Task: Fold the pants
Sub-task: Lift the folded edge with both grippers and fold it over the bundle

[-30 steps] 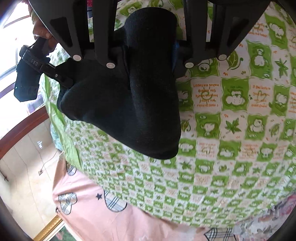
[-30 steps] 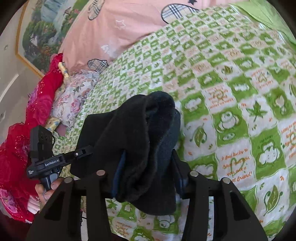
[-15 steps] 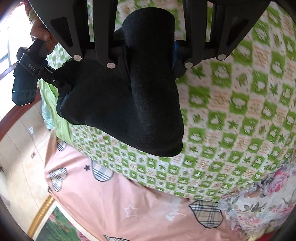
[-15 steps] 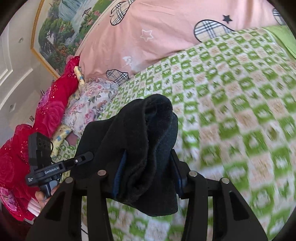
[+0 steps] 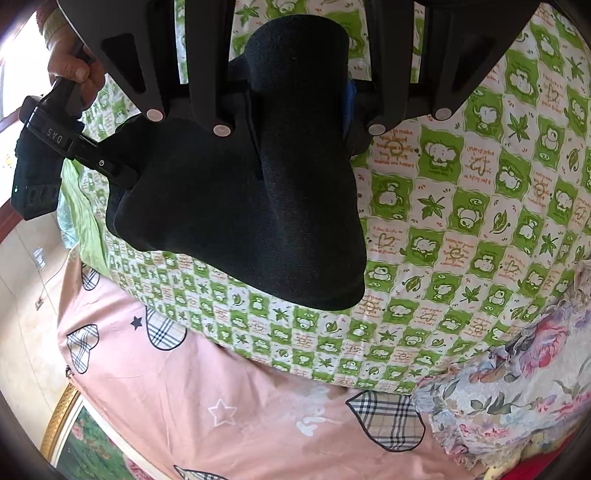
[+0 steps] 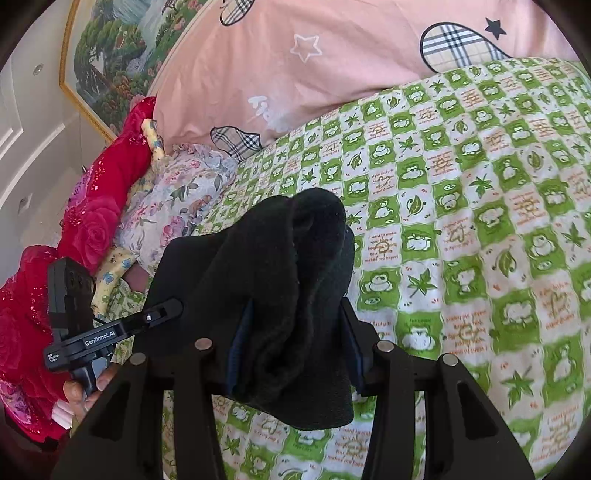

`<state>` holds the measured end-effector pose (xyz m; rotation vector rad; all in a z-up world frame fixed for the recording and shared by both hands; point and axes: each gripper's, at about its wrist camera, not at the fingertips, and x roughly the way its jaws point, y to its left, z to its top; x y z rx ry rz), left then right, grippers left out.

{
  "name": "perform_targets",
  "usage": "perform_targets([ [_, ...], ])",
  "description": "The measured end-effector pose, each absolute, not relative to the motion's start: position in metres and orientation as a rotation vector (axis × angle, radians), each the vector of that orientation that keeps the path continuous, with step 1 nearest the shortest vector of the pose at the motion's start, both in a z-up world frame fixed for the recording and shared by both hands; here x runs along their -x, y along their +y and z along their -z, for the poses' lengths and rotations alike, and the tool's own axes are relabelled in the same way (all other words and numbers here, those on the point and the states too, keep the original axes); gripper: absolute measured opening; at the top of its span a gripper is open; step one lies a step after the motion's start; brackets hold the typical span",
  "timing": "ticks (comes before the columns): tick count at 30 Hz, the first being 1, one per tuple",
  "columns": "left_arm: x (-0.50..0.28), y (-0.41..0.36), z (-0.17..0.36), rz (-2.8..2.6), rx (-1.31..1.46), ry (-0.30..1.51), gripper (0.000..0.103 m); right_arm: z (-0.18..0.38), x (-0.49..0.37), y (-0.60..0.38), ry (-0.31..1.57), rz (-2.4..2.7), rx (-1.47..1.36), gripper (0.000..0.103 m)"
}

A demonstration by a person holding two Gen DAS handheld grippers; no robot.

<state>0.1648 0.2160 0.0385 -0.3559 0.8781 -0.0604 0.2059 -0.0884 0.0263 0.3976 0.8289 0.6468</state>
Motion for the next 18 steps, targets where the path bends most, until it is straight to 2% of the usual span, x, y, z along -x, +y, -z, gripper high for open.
perform_targets([
  [14,-0.170,0.220,-0.011,0.037,0.362,0.912,0.037,0.000,-0.226,-0.082,0.901,-0.635,-0.375,0.048],
  [18,-0.169,0.220,-0.005,0.024,0.355,0.922,0.051,0.006,-0.228,-0.084,0.912,-0.619,-0.377,0.053],
])
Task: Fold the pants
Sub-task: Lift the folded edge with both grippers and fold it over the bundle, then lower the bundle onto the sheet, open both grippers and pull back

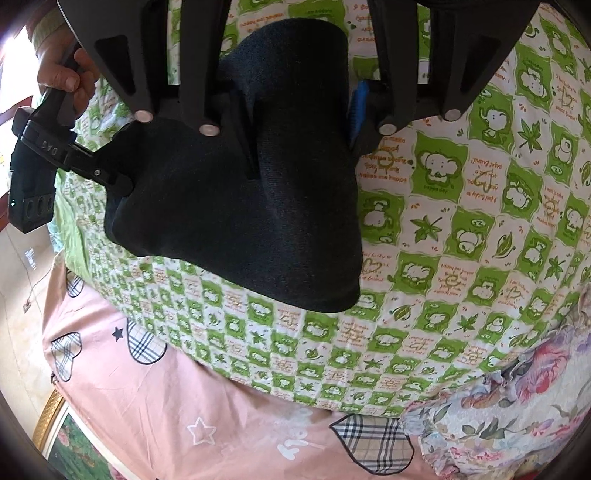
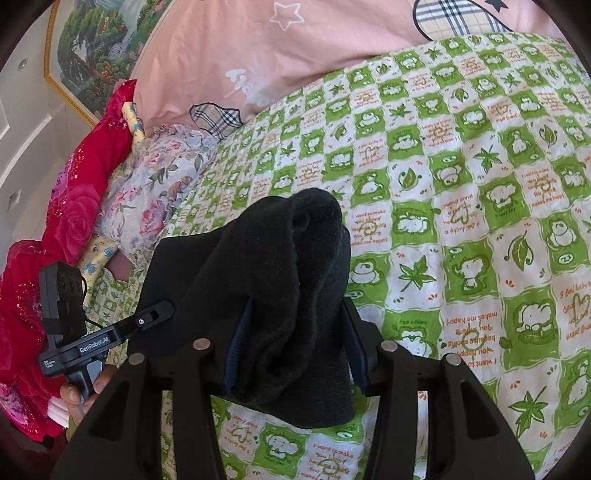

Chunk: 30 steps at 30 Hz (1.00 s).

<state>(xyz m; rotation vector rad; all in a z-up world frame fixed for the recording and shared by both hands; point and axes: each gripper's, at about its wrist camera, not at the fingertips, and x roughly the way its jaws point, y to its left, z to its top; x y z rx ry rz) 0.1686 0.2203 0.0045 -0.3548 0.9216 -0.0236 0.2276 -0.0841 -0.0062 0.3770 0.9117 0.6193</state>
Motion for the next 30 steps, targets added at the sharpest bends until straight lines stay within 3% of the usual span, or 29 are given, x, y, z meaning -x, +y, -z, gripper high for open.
perform_targets([
  [4,-0.165,0.223,-0.001,0.016,0.359,0.918,0.059,0.012,-0.228,-0.089,0.909,-0.617,-0.393,0.057],
  [9,-0.159,0.226,0.001,-0.011,0.368,0.914,0.072,0.015,-0.225,-0.092,0.901,-0.586,-0.382,0.070],
  [13,-0.153,0.226,0.002,-0.023,0.379,0.912,0.075,0.014,-0.220,-0.095,0.889,-0.555,-0.355,0.078],
  [30,-0.112,0.193,-0.007,-0.159,0.255,0.876,0.082,0.001,-0.169,-0.086,0.740,-0.529,-0.174,0.085],
])
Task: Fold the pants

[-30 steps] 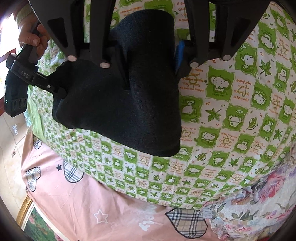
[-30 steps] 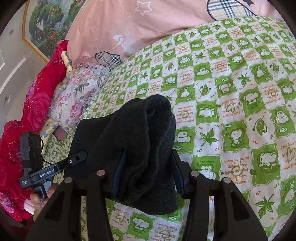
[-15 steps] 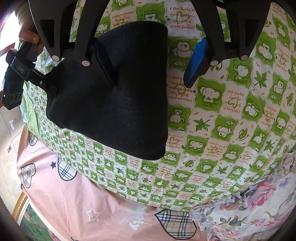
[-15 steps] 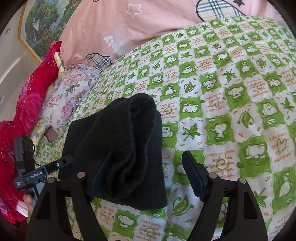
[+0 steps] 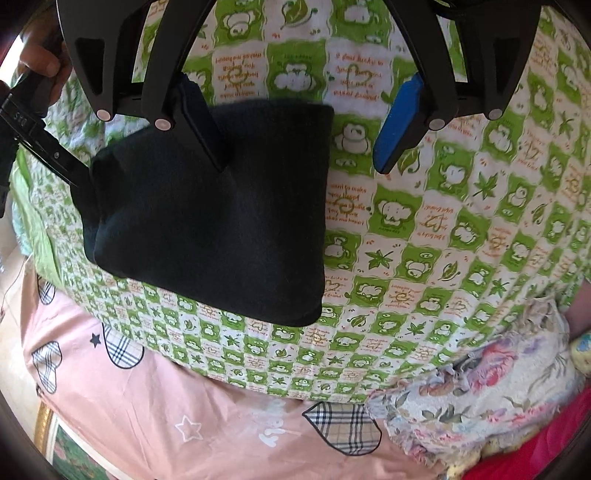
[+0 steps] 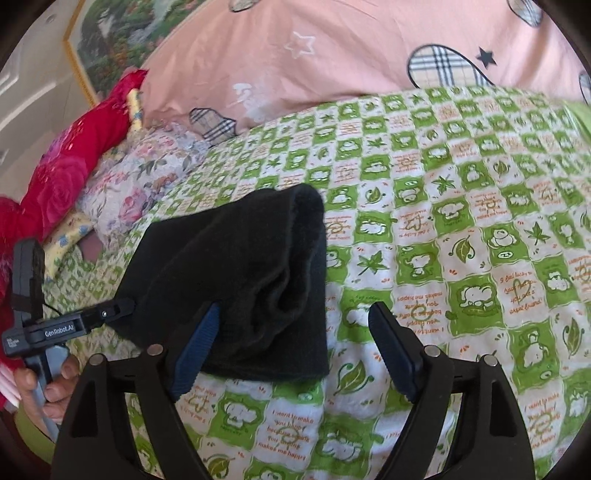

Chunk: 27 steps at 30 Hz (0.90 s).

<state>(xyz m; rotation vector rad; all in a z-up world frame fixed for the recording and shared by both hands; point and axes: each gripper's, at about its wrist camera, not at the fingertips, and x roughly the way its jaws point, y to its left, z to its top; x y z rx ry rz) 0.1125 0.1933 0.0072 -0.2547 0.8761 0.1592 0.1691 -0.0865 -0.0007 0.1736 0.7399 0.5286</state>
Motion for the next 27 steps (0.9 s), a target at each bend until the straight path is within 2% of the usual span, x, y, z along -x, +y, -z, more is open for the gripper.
perform_targets([
  [19,-0.067,0.159,-0.006,-0.215,0.140,0.819,0.083,0.001,-0.110,-0.058,0.615,-0.570,0.011,0.091],
  [27,-0.055,0.154,-0.008,-0.245,0.120,0.785,0.084,0.001,-0.094,-0.049,0.549,-0.559,0.087,0.098],
])
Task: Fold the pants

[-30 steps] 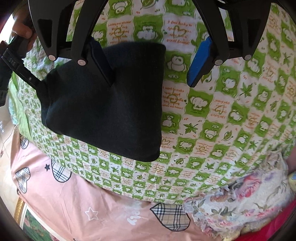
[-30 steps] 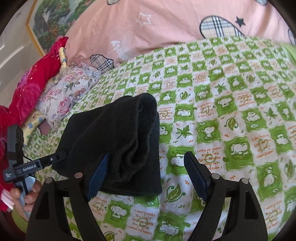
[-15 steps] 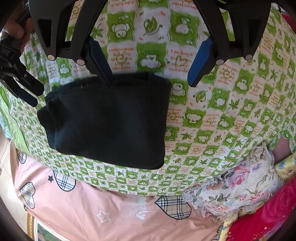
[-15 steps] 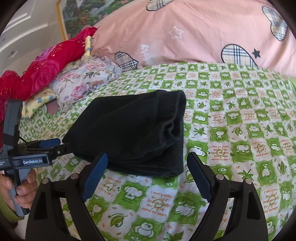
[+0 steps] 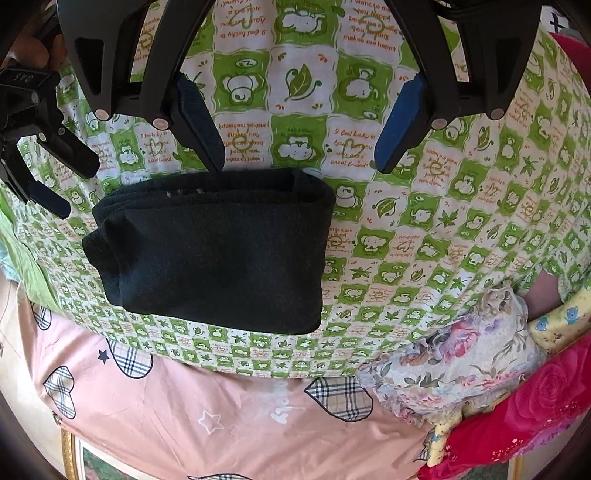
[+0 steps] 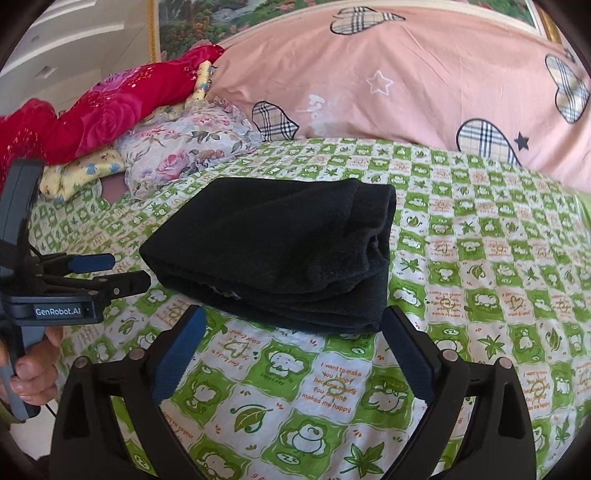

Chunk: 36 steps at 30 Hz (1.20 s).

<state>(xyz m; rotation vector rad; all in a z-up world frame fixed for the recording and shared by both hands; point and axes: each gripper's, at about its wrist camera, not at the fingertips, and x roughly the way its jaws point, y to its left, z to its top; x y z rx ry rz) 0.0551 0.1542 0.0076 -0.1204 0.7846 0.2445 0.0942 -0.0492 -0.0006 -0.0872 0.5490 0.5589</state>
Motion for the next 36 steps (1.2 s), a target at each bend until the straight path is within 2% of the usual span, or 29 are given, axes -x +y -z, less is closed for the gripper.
perform_targets([
  [5,-0.053,0.151,-0.007,-0.261,0.095,0.776,0.084,0.000,-0.091,-0.052,0.524,-0.546,0.080,0.102],
  [22,-0.049,0.134,0.006,-0.237,0.013,0.738,0.085,0.010,-0.087,-0.034,0.529,-0.543,0.180,0.103],
  [36,-0.054,0.139,0.010,-0.239,0.022,0.713,0.085,0.012,-0.100,-0.049,0.565,-0.543,0.065,0.103],
])
